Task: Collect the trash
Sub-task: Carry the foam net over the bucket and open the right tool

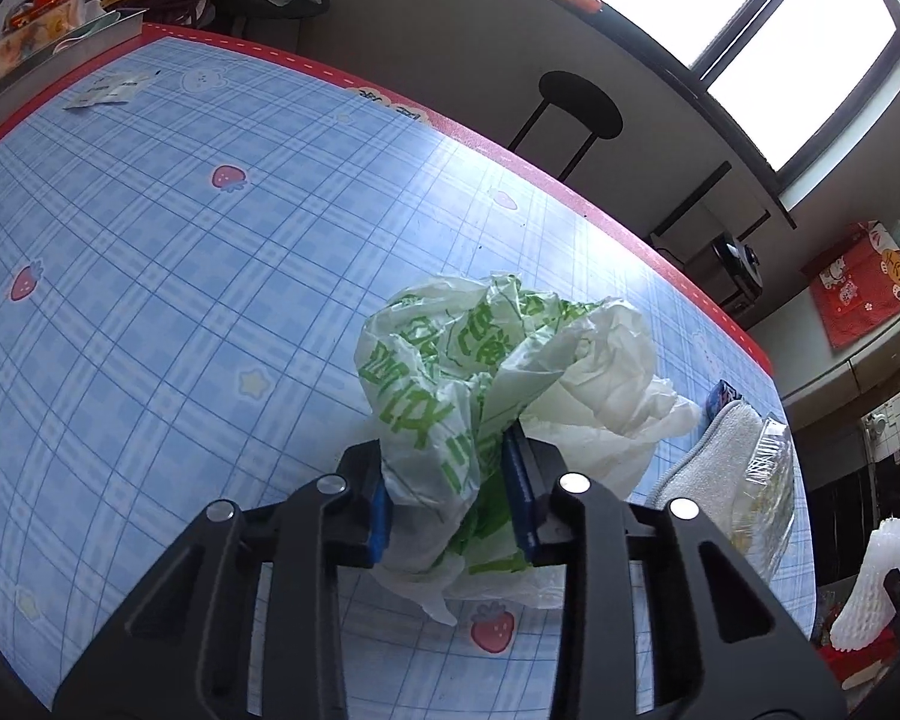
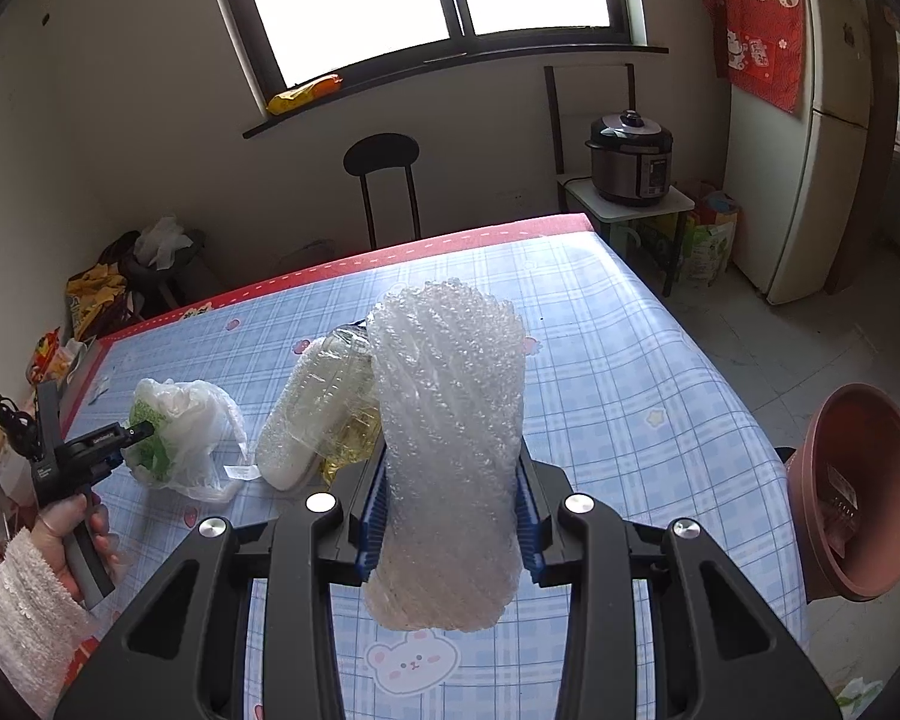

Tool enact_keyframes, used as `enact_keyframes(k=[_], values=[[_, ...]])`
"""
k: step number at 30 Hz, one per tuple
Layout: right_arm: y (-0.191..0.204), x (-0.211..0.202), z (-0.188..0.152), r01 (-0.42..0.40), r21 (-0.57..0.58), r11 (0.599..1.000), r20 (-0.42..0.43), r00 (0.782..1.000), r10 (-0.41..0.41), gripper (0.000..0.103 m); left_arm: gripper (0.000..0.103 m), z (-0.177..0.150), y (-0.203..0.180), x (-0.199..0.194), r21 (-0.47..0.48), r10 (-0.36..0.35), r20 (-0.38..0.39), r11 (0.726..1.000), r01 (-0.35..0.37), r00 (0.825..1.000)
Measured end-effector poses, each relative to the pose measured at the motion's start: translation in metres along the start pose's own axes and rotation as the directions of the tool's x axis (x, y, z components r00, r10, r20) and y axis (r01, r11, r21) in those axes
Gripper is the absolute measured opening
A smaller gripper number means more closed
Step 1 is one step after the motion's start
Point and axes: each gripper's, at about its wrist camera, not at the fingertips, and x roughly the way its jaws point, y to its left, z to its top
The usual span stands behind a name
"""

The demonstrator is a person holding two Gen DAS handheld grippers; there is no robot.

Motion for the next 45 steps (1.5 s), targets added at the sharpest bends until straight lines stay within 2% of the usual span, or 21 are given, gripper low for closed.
enact_keyframes(k=[7, 12, 16, 21, 26, 30, 35, 38, 41, 43, 44, 45], values=[[0.006, -0.019, 0.004, -0.052, -0.02, 0.998, 0.061, 0.997, 0.053, 0.035, 0.03, -0.017, 0.006, -0.085, 0.011, 0.027, 0.108, 1.0, -0.028, 0.994], [-0.006, -0.038, 0.011, -0.082, 0.0, 0.997, 0.128, 0.988, 0.081, 0.035, 0.03, -0.029, -0.002, -0.145, 0.055, 0.04, 0.176, 0.997, -0.05, 0.984], [-0.027, -0.054, 0.015, -0.103, 0.036, 0.994, 0.18, 0.979, 0.095, 0.035, 0.03, -0.03, -0.025, -0.184, 0.08, 0.04, 0.233, 0.995, -0.06, 0.972], [-0.067, -0.074, 0.01, -0.087, 0.061, 0.994, 0.242, 0.968, 0.07, 0.035, 0.03, -0.028, -0.08, -0.215, 0.149, -0.001, 0.267, 0.988, -0.04, 0.964], [-0.133, -0.088, -0.003, 0.005, 0.111, 0.994, 0.257, 0.966, -0.034, 0.035, 0.03, -0.039, -0.157, -0.229, 0.266, -0.076, 0.275, 0.964, 0.0, 0.958], [-0.198, -0.097, -0.016, 0.103, 0.152, 0.983, 0.245, 0.959, -0.138, 0.035, 0.03, -0.057, -0.221, -0.236, 0.347, -0.173, 0.269, 0.935, 0.072, 0.947], [-0.282, -0.102, -0.025, 0.213, 0.196, 0.957, 0.203, 0.946, -0.252, 0.035, 0.03, -0.086, -0.289, -0.227, 0.405, -0.258, 0.217, 0.901, 0.154, 0.941], [-0.325, -0.102, -0.024, 0.258, 0.224, 0.94, 0.171, 0.939, -0.299, 0.035, 0.03, -0.105, -0.32, -0.22, 0.432, -0.294, 0.191, 0.882, 0.189, 0.937], [-0.354, -0.1, -0.025, 0.306, 0.243, 0.921, 0.143, 0.927, -0.346, 0.035, 0.03, -0.124, -0.343, -0.211, 0.456, -0.307, 0.155, 0.865, 0.208, 0.939], [-0.37, -0.099, -0.024, 0.296, 0.264, 0.918, 0.131, 0.932, -0.338, 0.038, 0.03, -0.135, -0.35, -0.206, 0.461, -0.313, 0.134, 0.86, 0.221, 0.94], [-0.375, -0.099, -0.024, 0.302, 0.272, 0.914, 0.125, 0.93, -0.344, 0.041, 0.03, -0.139, -0.354, -0.205, 0.465, -0.314, 0.125, 0.857, 0.224, 0.941], [-0.38, -0.099, -0.023, 0.304, 0.277, 0.911, 0.121, 0.93, -0.347, 0.05, 0.03, -0.143, -0.356, -0.204, 0.47, -0.315, 0.118, 0.853, 0.227, 0.942]])
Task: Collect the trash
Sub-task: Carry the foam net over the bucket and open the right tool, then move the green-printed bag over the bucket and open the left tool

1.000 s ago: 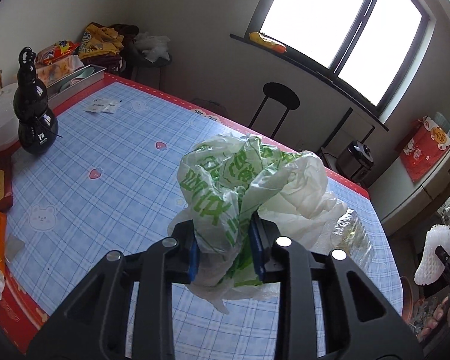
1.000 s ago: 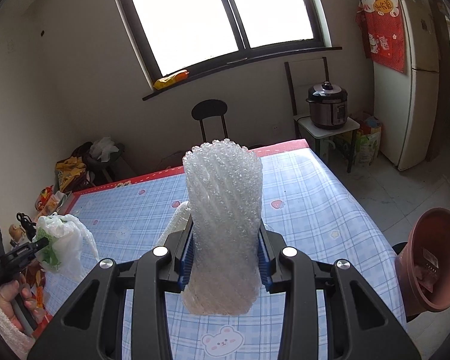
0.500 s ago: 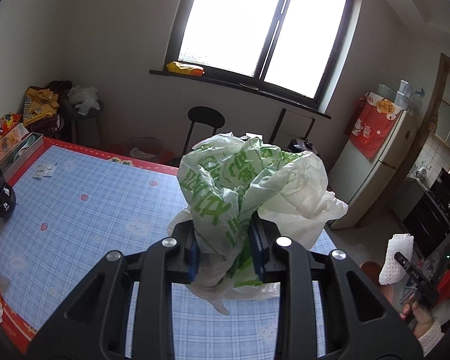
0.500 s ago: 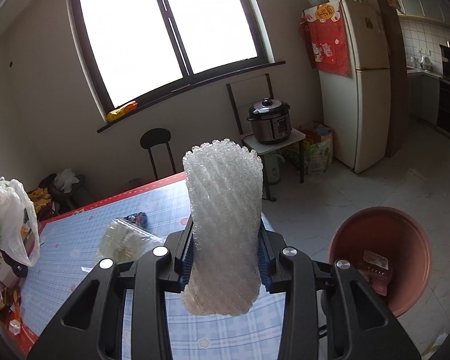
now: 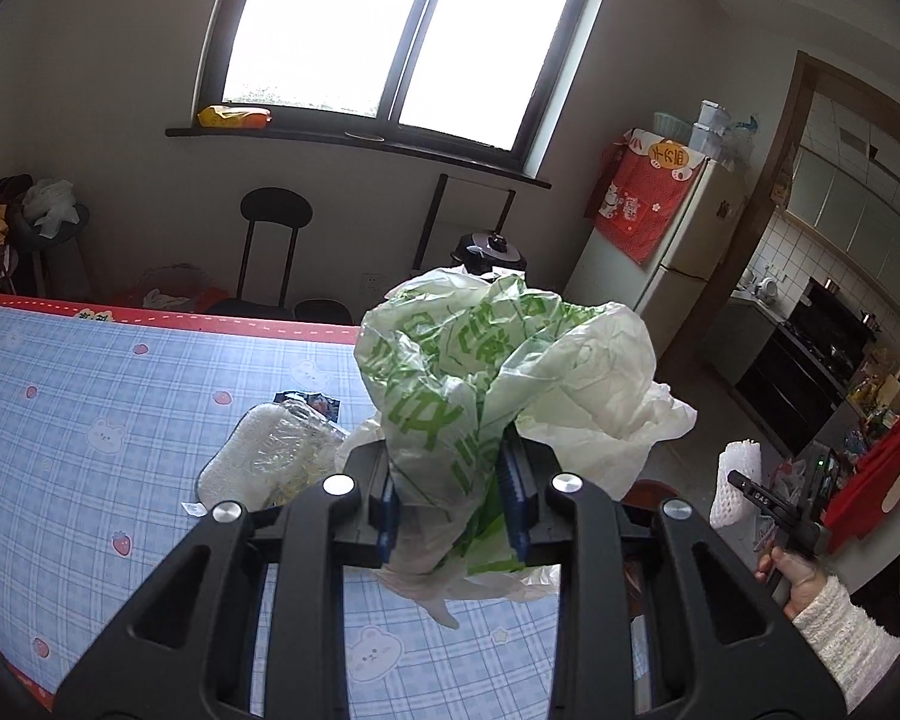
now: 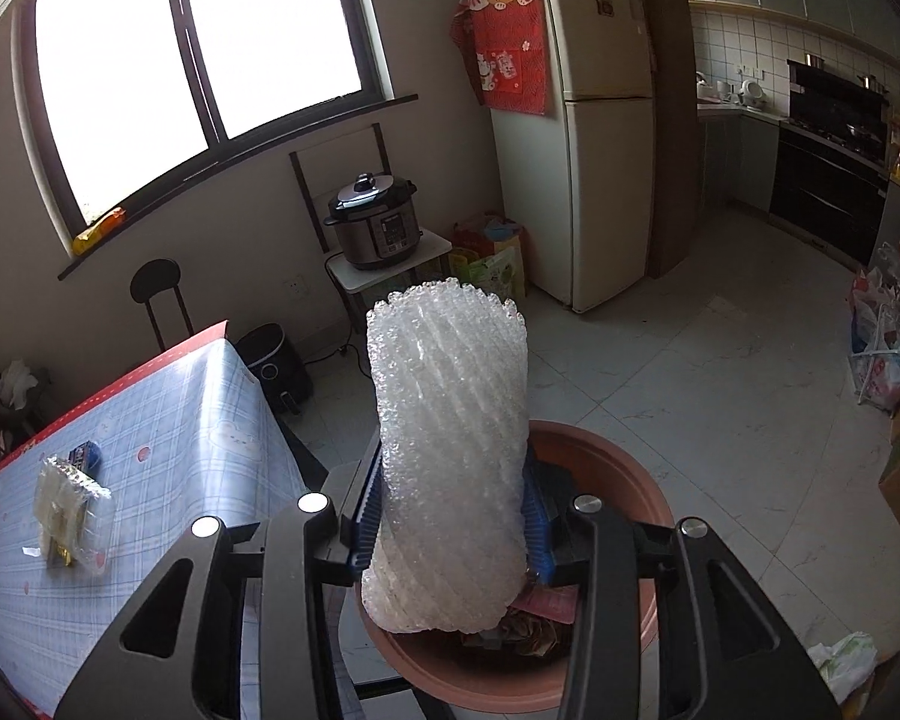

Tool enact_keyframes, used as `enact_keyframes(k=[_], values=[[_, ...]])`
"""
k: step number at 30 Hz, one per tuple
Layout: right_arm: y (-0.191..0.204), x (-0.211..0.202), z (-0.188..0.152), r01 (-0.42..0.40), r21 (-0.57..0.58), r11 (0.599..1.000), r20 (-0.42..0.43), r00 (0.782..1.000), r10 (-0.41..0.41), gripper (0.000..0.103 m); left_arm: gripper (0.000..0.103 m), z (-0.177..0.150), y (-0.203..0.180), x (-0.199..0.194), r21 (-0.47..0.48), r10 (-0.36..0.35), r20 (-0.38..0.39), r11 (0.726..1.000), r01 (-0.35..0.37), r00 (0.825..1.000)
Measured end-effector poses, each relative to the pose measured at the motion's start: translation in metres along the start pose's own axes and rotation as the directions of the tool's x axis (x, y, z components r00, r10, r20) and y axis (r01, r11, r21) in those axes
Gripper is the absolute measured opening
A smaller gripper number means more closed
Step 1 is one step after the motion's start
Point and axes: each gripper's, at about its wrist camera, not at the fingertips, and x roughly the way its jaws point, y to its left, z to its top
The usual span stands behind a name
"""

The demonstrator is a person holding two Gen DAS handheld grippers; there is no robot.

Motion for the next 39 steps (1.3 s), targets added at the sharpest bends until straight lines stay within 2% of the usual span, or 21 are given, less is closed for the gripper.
enact_keyframes(k=[1, 3, 5, 8, 11, 15, 21, 25, 31, 35, 39], values=[[-0.002, 0.0, 0.003, 0.0, 0.004, 1.0, 0.0, 1.0, 0.0, 0.057, 0.03, -0.001, -0.002, 0.002, 0.005, -0.002, -0.006, 1.0, 0.002, 1.0], [-0.005, -0.005, 0.006, 0.006, 0.014, 1.0, 0.021, 1.0, -0.006, 0.079, 0.03, -0.003, -0.005, 0.004, 0.014, -0.006, -0.009, 1.0, 0.006, 1.0], [-0.004, -0.016, 0.008, 0.001, 0.016, 1.0, 0.052, 0.999, -0.001, 0.09, 0.03, -0.003, -0.008, 0.005, 0.019, -0.013, -0.009, 1.0, 0.013, 1.0], [-0.004, -0.03, 0.013, -0.007, -0.006, 1.0, 0.067, 0.998, 0.007, 0.096, 0.03, -0.002, -0.012, 0.006, 0.025, -0.029, -0.009, 0.999, 0.03, 1.0], [0.0, -0.044, 0.014, -0.026, -0.041, 0.999, 0.087, 0.996, 0.029, 0.097, 0.03, -0.002, -0.019, 0.009, 0.04, -0.053, -0.013, 0.998, 0.053, 0.999], [0.002, -0.066, 0.019, -0.006, -0.079, 0.997, 0.115, 0.993, 0.015, 0.097, 0.03, -0.002, -0.028, 0.013, 0.054, -0.093, -0.02, 0.994, 0.094, 0.996], [-0.001, -0.111, 0.027, 0.067, -0.058, 0.996, 0.185, 0.981, -0.055, 0.097, 0.03, -0.002, -0.046, 0.018, 0.086, -0.152, -0.031, 0.984, 0.155, 0.988], [-0.01, -0.143, 0.03, 0.083, -0.034, 0.996, 0.228, 0.971, -0.073, 0.097, 0.03, 0.0, -0.067, 0.026, 0.122, -0.201, -0.036, 0.971, 0.204, 0.979], [-0.029, -0.176, 0.02, 0.112, -0.009, 0.994, 0.239, 0.965, -0.107, 0.097, 0.03, 0.013, -0.122, 0.044, 0.167, -0.3, -0.033, 0.939, 0.302, 0.953], [-0.044, -0.187, 0.011, 0.148, 0.001, 0.989, 0.216, 0.966, -0.144, 0.097, 0.031, 0.014, -0.17, 0.057, 0.214, -0.366, -0.032, 0.907, 0.364, 0.93], [-0.062, -0.198, 0.0, 0.175, 0.021, 0.984, 0.199, 0.964, -0.176, 0.097, 0.031, 0.002, -0.221, 0.085, 0.235, -0.426, -0.077, 0.871, 0.432, 0.901]])
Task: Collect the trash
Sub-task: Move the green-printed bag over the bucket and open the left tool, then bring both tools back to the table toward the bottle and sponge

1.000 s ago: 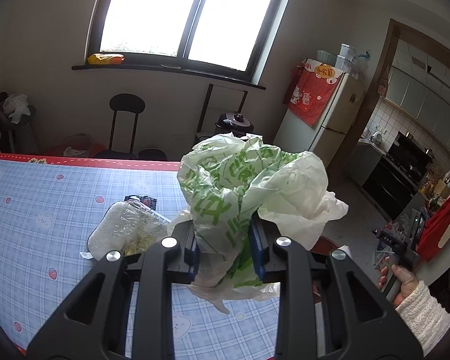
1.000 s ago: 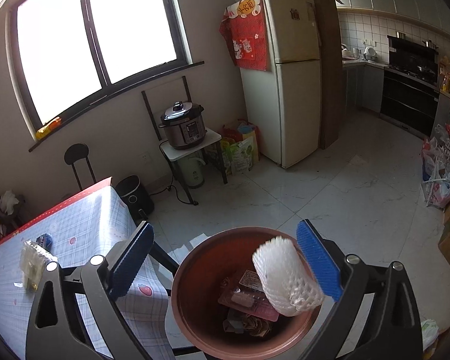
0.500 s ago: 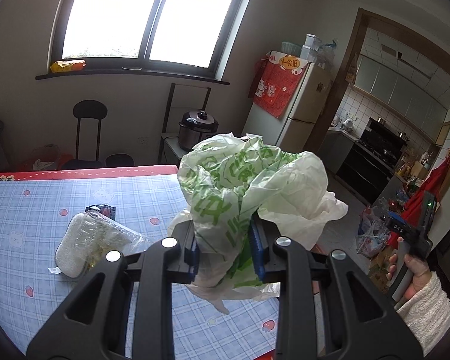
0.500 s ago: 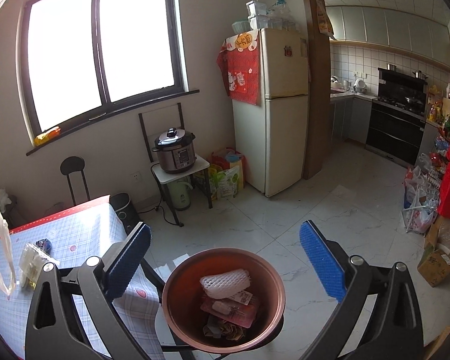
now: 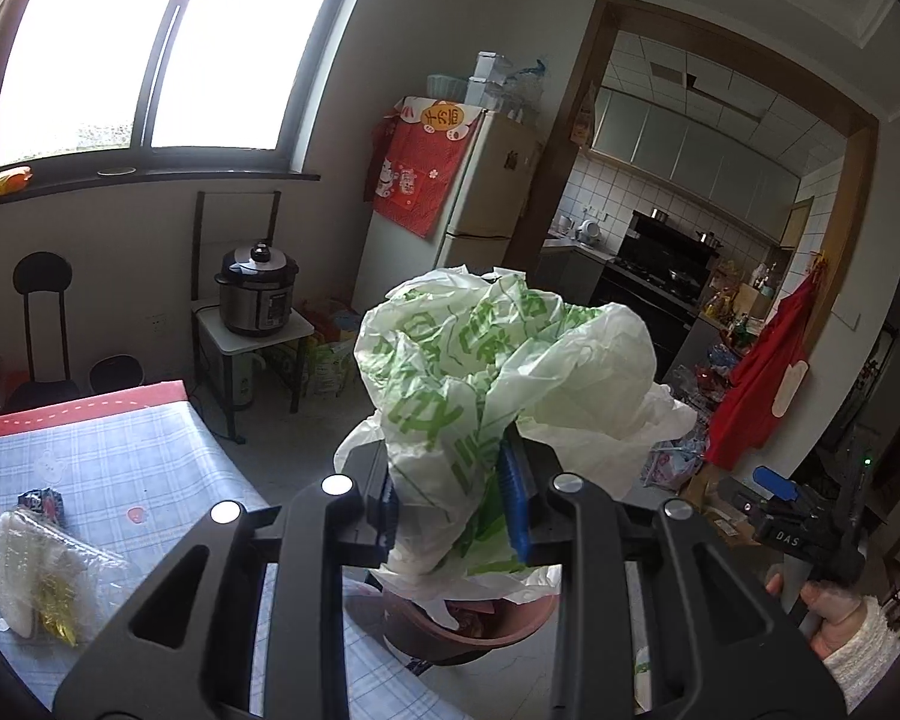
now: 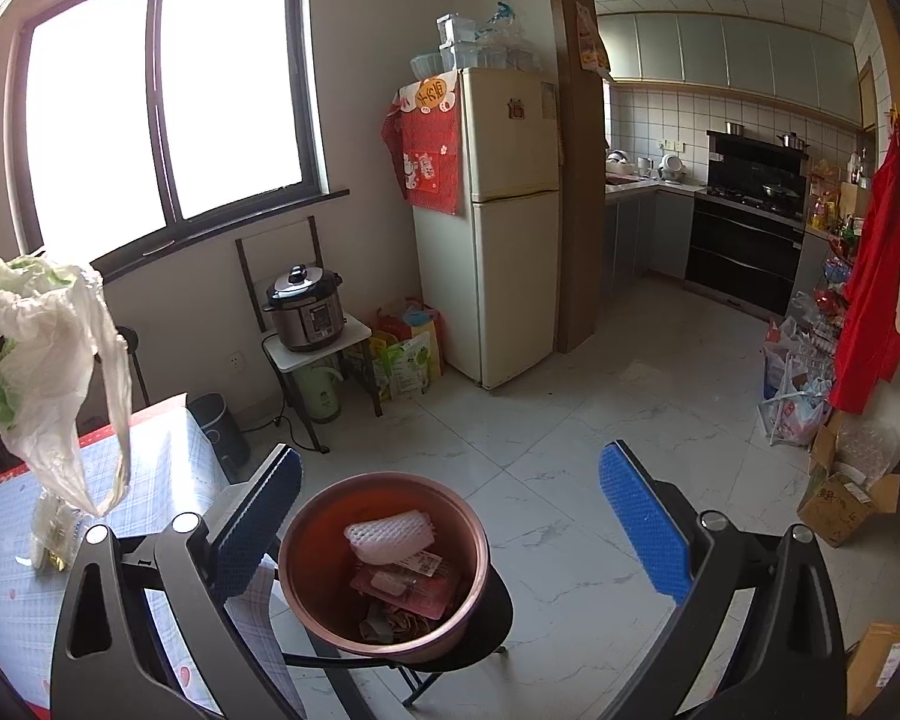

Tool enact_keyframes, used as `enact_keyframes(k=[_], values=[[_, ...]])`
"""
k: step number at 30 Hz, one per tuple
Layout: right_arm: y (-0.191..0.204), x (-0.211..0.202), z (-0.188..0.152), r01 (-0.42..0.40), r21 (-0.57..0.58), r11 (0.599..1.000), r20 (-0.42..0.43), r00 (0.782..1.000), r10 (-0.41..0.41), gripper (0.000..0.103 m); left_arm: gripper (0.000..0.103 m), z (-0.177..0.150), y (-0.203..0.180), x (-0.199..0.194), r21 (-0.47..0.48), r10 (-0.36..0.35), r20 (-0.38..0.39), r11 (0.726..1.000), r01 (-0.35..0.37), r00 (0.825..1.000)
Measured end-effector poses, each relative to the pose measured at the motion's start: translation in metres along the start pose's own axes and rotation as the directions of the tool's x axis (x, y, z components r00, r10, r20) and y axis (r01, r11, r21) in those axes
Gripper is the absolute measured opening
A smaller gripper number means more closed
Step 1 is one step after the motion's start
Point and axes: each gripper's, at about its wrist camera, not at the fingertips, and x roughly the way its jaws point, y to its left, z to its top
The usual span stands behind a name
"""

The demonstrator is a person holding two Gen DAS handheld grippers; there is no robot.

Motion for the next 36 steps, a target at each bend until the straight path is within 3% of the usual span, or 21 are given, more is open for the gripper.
enact_keyframes(k=[6, 9, 15, 17, 19, 20, 23, 25, 32, 36], values=[[-0.037, -0.01, -0.021, 0.062, 0.038, 0.997, -0.029, 0.998, -0.061, 0.097, 0.031, -0.025, -0.047, 0.079, 0.054, -0.054, -0.101, 0.997, 0.059, 0.993], [-0.052, -0.007, -0.031, 0.087, 0.056, 0.995, -0.055, 0.995, -0.084, 0.097, 0.031, -0.036, -0.059, 0.113, 0.067, -0.061, -0.156, 0.995, 0.072, 0.986], [-0.072, -0.003, -0.041, 0.123, 0.092, 0.988, -0.078, 0.99, -0.116, 0.097, 0.032, -0.047, -0.065, 0.161, 0.106, -0.047, -0.194, 0.992, 0.068, 0.98], [-0.074, -0.001, -0.042, 0.123, 0.098, 0.988, -0.077, 0.99, -0.116, 0.097, 0.041, -0.05, -0.064, 0.171, 0.11, -0.07, -0.197, 0.99, 0.093, 0.978], [-0.074, 0.002, -0.043, 0.121, 0.098, 0.988, -0.083, 0.99, -0.113, 0.097, 0.076, -0.054, -0.064, 0.18, 0.139, -0.081, -0.202, 0.984, 0.11, 0.976], [-0.073, 0.004, -0.043, 0.119, 0.097, 0.988, -0.086, 0.99, -0.11, 0.097, 0.082, -0.056, -0.064, 0.182, 0.165, -0.062, -0.192, 0.982, 0.094, 0.979], [-0.068, 0.008, -0.042, 0.103, 0.098, 0.99, -0.084, 0.992, -0.095, 0.097, 0.086, -0.058, -0.055, 0.177, 0.197, -0.008, -0.179, 0.979, 0.044, 0.984], [-0.065, 0.009, -0.042, 0.092, 0.098, 0.991, -0.08, 0.993, -0.085, 0.097, 0.096, -0.056, -0.039, 0.164, 0.173, 0.005, -0.166, 0.985, 0.024, 0.986], [-0.04, 0.023, -0.031, 0.018, 0.105, 0.994, -0.072, 0.997, -0.01, 0.097, 0.097, -0.037, 0.024, 0.099, 0.088, 0.123, -0.087, 0.989, -0.116, 0.989], [-0.019, 0.031, -0.023, -0.044, 0.107, 0.993, -0.065, 0.997, 0.051, 0.097, 0.097, -0.024, 0.06, 0.048, 0.032, 0.225, -0.023, 0.974, -0.224, 0.974]])
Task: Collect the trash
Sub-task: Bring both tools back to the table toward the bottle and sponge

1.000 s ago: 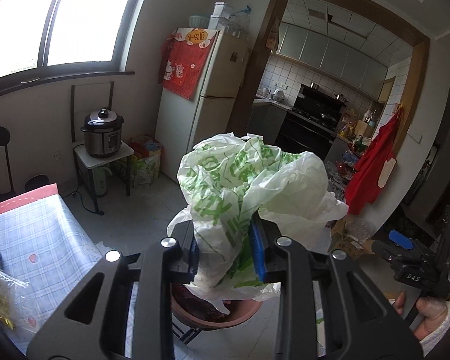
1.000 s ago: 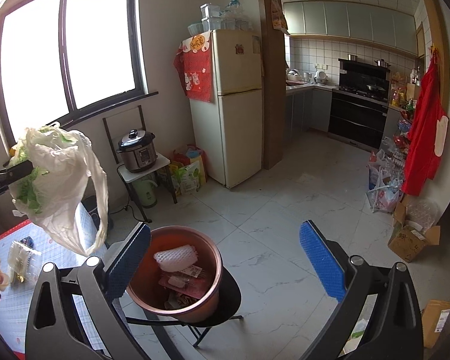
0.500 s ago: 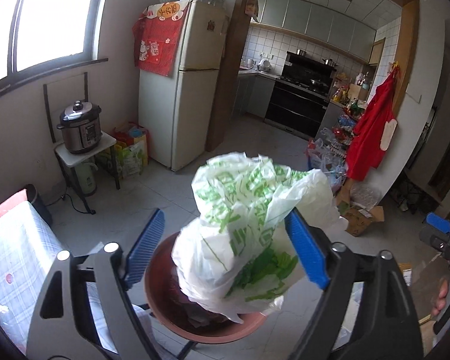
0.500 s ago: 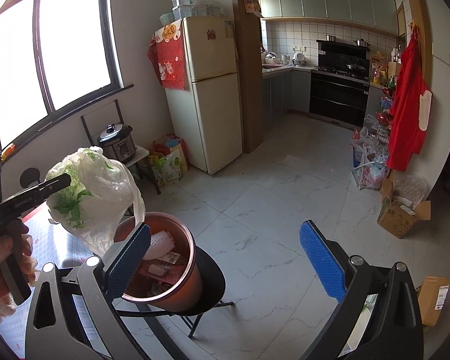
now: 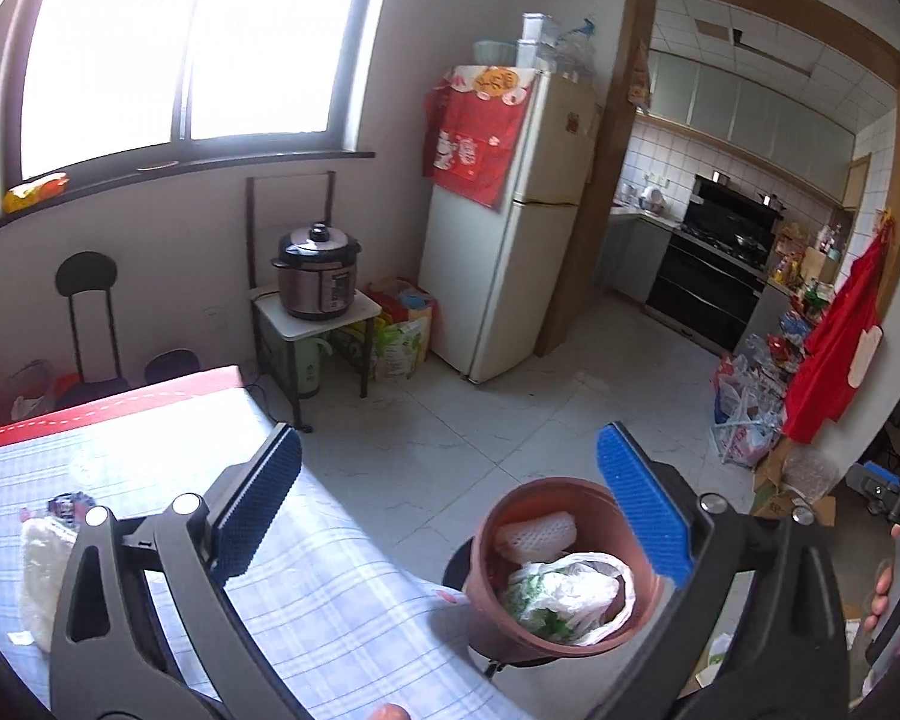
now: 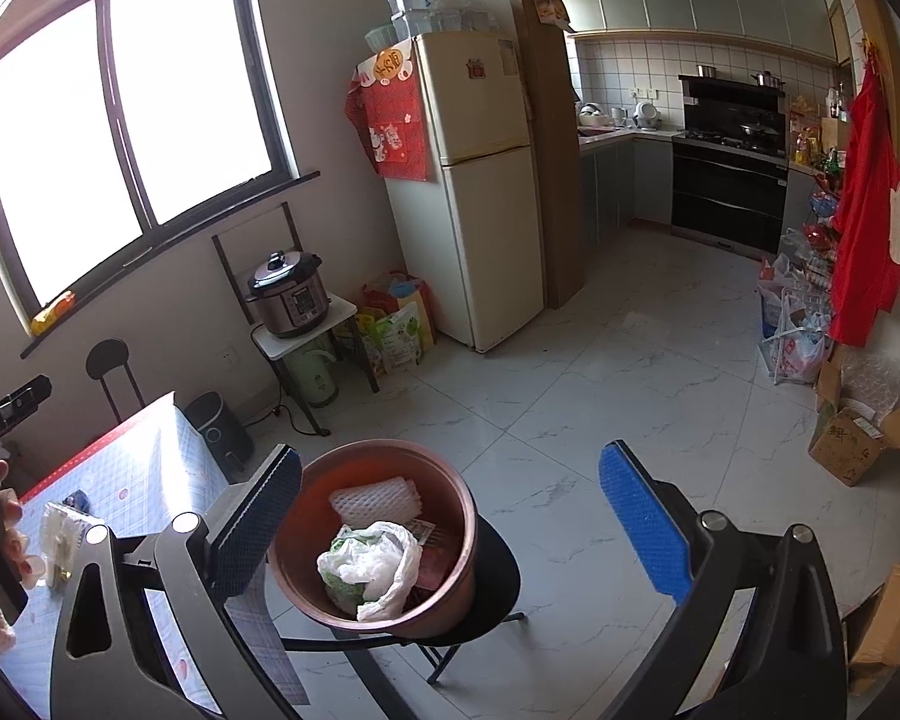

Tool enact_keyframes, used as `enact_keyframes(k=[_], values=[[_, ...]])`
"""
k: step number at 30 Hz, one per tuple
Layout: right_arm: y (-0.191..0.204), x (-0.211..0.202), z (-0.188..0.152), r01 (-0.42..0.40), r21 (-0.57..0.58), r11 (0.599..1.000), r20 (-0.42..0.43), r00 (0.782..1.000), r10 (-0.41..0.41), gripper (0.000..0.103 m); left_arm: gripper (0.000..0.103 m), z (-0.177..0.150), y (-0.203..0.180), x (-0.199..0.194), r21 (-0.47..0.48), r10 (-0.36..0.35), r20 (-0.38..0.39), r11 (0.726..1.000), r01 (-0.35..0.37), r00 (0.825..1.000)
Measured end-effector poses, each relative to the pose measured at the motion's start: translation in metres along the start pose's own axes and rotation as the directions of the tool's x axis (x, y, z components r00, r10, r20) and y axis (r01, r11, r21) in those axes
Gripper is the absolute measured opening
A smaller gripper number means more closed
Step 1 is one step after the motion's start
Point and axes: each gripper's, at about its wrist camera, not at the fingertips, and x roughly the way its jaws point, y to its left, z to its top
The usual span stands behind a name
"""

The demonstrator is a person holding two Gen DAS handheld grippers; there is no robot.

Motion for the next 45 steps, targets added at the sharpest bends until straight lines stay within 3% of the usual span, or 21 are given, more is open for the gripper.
enact_keyframes(k=[3, 7, 10, 14, 18, 20, 26, 34, 37, 43, 45], values=[[0.02, 0.007, 0.003, -0.037, -0.019, 0.999, 0.001, 0.999, 0.037, 0.097, 0.097, -0.001, 0.037, -0.038, -0.04, 0.115, 0.036, 0.993, -0.113, 0.993], [0.049, 0.019, 0.006, -0.095, -0.046, 0.994, -0.001, 0.995, 0.095, 0.097, 0.097, -0.015, 0.089, -0.095, -0.104, 0.265, 0.058, 0.96, -0.258, 0.962], [0.077, 0.032, 0.006, -0.155, -0.065, 0.986, -0.016, 0.988, 0.154, 0.097, 0.097, -0.034, 0.126, -0.144, -0.179, 0.395, 0.049, 0.907, -0.381, 0.917], [0.123, 0.051, 0.001, -0.218, -0.105, 0.97, -0.058, 0.975, 0.212, 0.097, 0.097, -0.069, 0.169, -0.207, -0.278, 0.532, 0.008, 0.815, -0.509, 0.847], [0.178, 0.066, -0.012, -0.276, -0.164, 0.947, -0.119, 0.959, 0.259, 0.097, 0.097, -0.107, 0.208, -0.25, -0.318, 0.612, -0.075, 0.734, -0.6, 0.788], [0.21, 0.069, -0.021, -0.307, -0.202, 0.93, -0.146, 0.948, 0.281, 0.097, 0.097, -0.125, 0.226, -0.268, -0.342, 0.628, -0.109, 0.704, -0.622, 0.771], [0.315, 0.073, -0.05, -0.42, -0.34, 0.842, -0.237, 0.904, 0.355, 0.097, 0.097, -0.163, 0.273, -0.306, -0.422, 0.625, -0.123, 0.67, -0.611, 0.771], [0.443, 0.102, -0.081, -0.548, -0.505, 0.667, -0.37, 0.836, 0.406, 0.097, 0.097, -0.179, 0.329, -0.305, -0.494, 0.598, -0.123, 0.655, -0.571, 0.792], [0.49, 0.123, -0.104, -0.571, -0.588, 0.573, -0.434, 0.82, 0.373, 0.097, 0.097, -0.184, 0.347, -0.299, -0.51, 0.579, -0.127, 0.658, -0.554, 0.805], [0.562, 0.171, -0.162, -0.66, -0.657, 0.364, -0.611, 0.749, 0.255, 0.097, 0.097, -0.2, 0.377, -0.29, -0.522, 0.553, -0.162, 0.655, -0.546, 0.818], [0.579, 0.182, -0.176, -0.671, -0.674, 0.309, -0.64, 0.739, 0.21, 0.097, 0.097, -0.204, 0.386, -0.288, -0.524, 0.547, -0.175, 0.652, -0.548, 0.819]])
